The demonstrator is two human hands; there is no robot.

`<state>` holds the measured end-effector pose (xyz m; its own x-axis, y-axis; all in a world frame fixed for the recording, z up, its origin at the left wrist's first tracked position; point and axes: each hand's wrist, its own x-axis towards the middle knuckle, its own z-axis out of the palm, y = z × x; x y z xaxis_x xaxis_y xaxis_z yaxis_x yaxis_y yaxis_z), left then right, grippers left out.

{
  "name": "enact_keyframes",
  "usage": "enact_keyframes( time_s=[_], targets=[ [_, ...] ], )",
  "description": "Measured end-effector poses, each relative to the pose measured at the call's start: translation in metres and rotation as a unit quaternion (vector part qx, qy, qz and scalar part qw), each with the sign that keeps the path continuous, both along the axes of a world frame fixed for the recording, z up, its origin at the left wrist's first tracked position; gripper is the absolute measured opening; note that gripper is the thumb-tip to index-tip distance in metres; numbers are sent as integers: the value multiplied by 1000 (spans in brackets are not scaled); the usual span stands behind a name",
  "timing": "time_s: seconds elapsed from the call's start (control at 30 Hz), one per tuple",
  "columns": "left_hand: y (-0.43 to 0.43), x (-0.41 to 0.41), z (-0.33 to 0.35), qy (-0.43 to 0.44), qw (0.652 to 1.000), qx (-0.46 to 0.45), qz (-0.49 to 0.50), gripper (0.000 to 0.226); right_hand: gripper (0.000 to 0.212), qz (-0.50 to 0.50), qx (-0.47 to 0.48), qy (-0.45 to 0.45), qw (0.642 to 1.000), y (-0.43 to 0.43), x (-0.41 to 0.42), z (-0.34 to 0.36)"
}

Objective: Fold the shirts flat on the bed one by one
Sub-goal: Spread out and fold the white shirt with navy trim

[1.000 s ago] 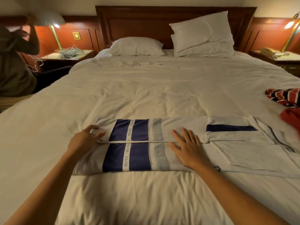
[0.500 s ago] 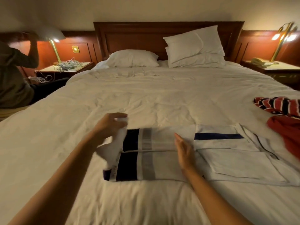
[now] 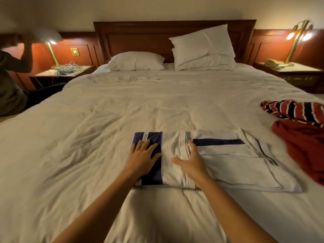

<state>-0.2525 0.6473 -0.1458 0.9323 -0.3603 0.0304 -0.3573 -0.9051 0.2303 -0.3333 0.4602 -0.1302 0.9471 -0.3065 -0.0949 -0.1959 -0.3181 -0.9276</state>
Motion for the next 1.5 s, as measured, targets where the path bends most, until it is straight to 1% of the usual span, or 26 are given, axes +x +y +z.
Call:
enact_keyframes(
  time_s=[0.2,0.33,0.43,0.5,0.53,0.6,0.63,0.7,0.73,0.77,0.8,0.87,0.93,1.03,1.1,1.17,1.2,1.23,1.27,1.3,1.33,1.37,1.43,1.47,1.5],
  targets=[
    [4,-3,-11,-2,1000,5,5,62,79,-19,-115,-48,992,-8,6,8],
    [0,-8,-15,-1,1000,19,6,64,68,37,-192,7,981,-14,-2,4],
    [1,-8,-15,8,1000,13,7,64,65,37,-249,5,968,-14,-5,6],
    [3,-7,-14,20,1000,5,5,63,66,52,-299,9,953,-18,-4,13],
    [4,-7,-13,26,1000,2,3,62,66,63,-331,25,941,-22,-4,17],
    [8,-5,-13,21,1000,-12,6,60,65,62,-418,64,904,-29,-6,23],
    [10,-1,-11,4,1000,-22,11,58,62,44,-461,64,884,-32,-5,25],
    [12,9,-6,-50,998,-37,28,54,54,21,-507,3,861,-32,2,27],
    [11,16,-5,-70,996,-36,31,53,52,34,-509,-35,859,-29,7,27],
    [9,22,-5,-79,996,-27,27,53,53,67,-504,-53,860,-25,13,25],
    [7,28,-7,-74,997,-13,19,54,57,113,-498,-48,858,-20,19,20],
    [4,34,-17,-33,999,7,11,57,67,190,-512,15,837,-13,27,2],
    [4,37,-27,3,1000,-5,20,60,76,190,-529,54,825,-14,32,-16],
    [6,40,-34,6,999,-23,22,63,84,163,-542,50,823,-18,36,-26],
    [7,40,-35,5,999,-28,21,63,86,177,-544,58,818,-20,36,-26],
    [7,39,-35,3,999,-29,23,61,84,219,-538,60,812,-28,36,-22],
    [7,39,-36,2,999,-28,23,60,81,246,-522,59,814,-35,34,-18],
    [7,39,-36,1,999,-28,22,59,77,268,-492,52,826,-46,32,-12],
    [7,39,-36,0,999,-28,23,59,71,280,-451,33,847,-58,28,-6],
    [7,39,-36,-3,999,-29,23,59,66,278,-410,9,869,-72,23,0],
    [7,40,-35,-6,999,-31,22,58,64,266,-387,-14,883,-88,17,6],
    [7,40,-35,-10,999,-34,21,57,65,243,-391,-27,887,-106,11,10],
    [7,41,-36,-16,999,-38,20,56,70,163,-456,-9,875,-148,2,11],
    [7,41,-36,-18,999,-39,21,55,69,104,-490,27,865,-171,-1,8],
    [7,41,-36,-19,999,-41,22,55,67,35,-501,77,861,-194,-3,5]
  ],
)
